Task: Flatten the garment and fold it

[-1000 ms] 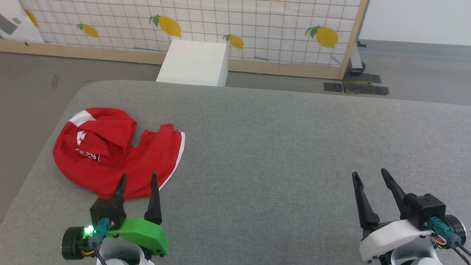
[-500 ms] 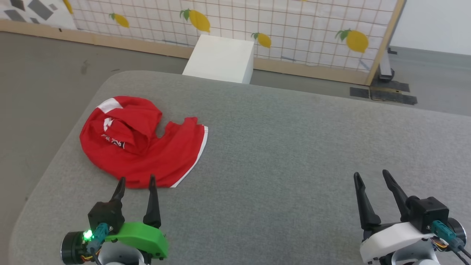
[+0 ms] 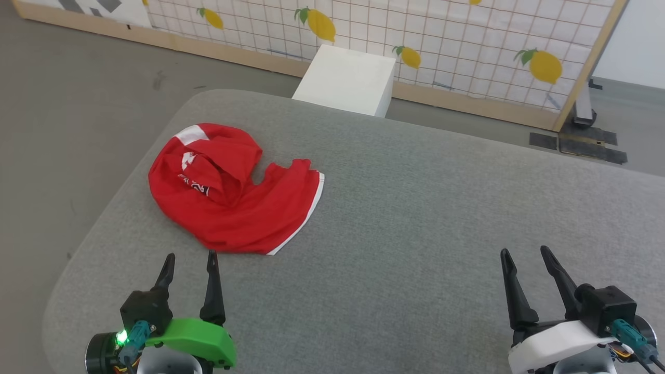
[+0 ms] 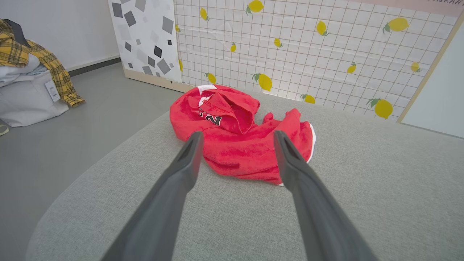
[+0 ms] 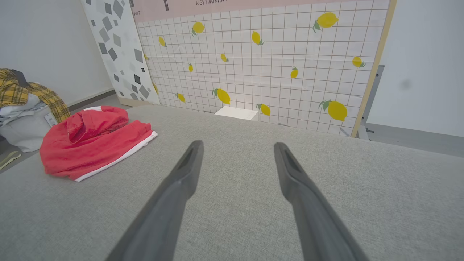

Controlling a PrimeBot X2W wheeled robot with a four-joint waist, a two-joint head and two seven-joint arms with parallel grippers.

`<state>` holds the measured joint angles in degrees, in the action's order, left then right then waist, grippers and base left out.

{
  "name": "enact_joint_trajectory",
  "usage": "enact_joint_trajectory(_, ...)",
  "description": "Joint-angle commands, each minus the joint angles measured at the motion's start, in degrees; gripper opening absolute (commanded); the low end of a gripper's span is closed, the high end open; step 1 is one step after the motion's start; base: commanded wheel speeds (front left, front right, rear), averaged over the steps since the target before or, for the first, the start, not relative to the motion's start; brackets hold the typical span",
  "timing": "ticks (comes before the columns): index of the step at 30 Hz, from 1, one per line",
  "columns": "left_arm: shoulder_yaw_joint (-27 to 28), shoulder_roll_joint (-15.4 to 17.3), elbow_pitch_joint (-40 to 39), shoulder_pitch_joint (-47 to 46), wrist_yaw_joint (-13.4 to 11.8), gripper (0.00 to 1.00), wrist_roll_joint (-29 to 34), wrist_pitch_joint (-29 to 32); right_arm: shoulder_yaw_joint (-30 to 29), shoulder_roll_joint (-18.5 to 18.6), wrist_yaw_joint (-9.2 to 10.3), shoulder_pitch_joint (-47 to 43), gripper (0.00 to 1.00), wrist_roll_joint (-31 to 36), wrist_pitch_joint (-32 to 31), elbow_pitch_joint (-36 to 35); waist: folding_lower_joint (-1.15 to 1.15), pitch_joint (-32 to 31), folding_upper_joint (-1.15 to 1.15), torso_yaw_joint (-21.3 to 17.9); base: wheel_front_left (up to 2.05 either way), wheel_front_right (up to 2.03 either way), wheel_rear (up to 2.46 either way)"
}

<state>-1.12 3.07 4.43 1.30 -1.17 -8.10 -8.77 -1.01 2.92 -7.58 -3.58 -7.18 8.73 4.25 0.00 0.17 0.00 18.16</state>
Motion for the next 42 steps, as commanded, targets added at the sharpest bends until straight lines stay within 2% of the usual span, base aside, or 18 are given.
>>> enact_joint_trajectory(1, -0.08, -0.12, 0.24, 1.08, -0.34, 1.00, -0.30, -0.72, -0.04, -0.02, 0.05, -0.62, 1.00, -0.57, 0.73, 0.26, 0.00, 0.12, 0.00, 0.76, 0.00, 0.00, 0.00)
enact_joint_trajectory(42, -0.22, -0.19, 0.74, 2.09, -1.82, 1.00, -3.03, -5.77, -0.91, -0.04, 0.08, -2.05, 1.00, -3.46, 5.82, 1.06, 0.00, 0.65, 0.00, 10.73, 0.00, 0.00, 0.00)
